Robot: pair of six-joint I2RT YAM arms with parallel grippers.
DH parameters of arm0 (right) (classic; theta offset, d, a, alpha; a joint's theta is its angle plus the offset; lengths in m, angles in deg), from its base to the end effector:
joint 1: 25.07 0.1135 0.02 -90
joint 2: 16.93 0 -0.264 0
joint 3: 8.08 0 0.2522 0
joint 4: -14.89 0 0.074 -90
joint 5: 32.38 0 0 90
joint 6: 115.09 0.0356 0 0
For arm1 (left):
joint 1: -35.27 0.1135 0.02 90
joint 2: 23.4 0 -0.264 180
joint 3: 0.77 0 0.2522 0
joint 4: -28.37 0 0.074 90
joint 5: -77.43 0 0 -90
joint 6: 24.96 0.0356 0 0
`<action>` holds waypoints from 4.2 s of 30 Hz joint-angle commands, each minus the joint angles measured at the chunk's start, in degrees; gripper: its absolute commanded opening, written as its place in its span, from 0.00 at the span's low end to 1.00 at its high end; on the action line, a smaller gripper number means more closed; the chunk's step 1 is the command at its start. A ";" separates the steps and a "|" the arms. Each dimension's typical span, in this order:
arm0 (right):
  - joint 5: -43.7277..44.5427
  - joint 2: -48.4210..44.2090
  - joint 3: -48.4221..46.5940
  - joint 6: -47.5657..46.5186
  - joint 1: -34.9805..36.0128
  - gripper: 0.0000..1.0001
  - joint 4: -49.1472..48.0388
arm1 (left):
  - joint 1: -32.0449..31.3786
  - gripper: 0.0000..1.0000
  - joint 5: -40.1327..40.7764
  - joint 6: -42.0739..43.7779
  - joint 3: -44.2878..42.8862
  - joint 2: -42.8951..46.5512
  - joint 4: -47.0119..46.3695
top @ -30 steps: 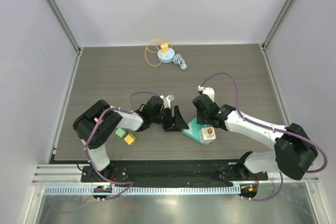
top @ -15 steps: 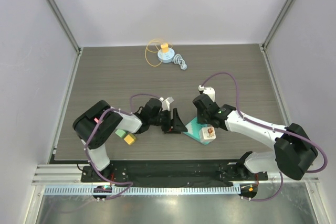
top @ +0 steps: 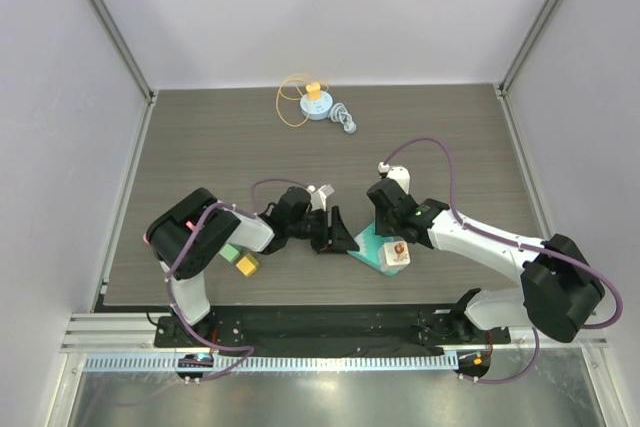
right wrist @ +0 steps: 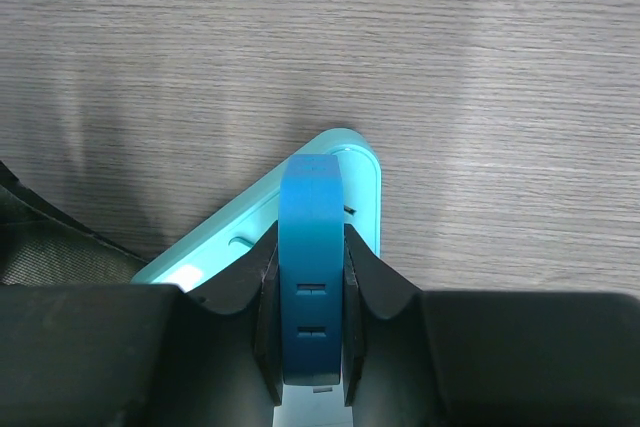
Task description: Pull the plug off the socket
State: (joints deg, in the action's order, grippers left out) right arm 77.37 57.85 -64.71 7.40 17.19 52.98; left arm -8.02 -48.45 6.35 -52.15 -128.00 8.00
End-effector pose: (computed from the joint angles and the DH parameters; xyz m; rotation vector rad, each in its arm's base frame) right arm 0.1932 0.1593 0.2003 -0.0803 2.4715 0.1133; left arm 0.2215 -0.2373 0.1112 0.1021 2.5411 -1.5704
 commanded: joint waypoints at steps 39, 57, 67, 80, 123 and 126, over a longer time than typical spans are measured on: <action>-16.22 -6.31 -0.64 -0.41 -9.38 0.01 -6.94 | 2.24 0.00 4.95 1.48 2.12 3.61 6.45; 15.57 6.24 -12.75 7.06 6.07 0.01 7.82 | 2.68 0.00 6.79 0.69 2.21 3.78 7.24; 5.86 5.03 -10.04 0.83 5.38 0.01 2.13 | 3.21 0.54 2.57 0.43 9.58 9.57 -8.74; -10.59 -1.31 -3.54 -12.27 1.60 0.01 -3.24 | 3.12 0.80 11.89 7.43 12.07 22.51 -9.48; -22.39 -1.74 -2.21 -8.15 -3.24 0.01 -8.61 | 3.12 0.13 -8.69 6.66 -10.89 -5.00 7.75; -18.18 -2.79 -2.39 -7.18 -2.89 0.01 -6.59 | 3.21 0.00 -8.24 6.93 -10.98 -5.00 9.43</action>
State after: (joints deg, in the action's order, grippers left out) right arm 55.76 57.20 -64.69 -1.89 13.84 47.41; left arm -4.48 -57.19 11.70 -61.57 -132.81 14.89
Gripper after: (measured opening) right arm 0.268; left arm 0.407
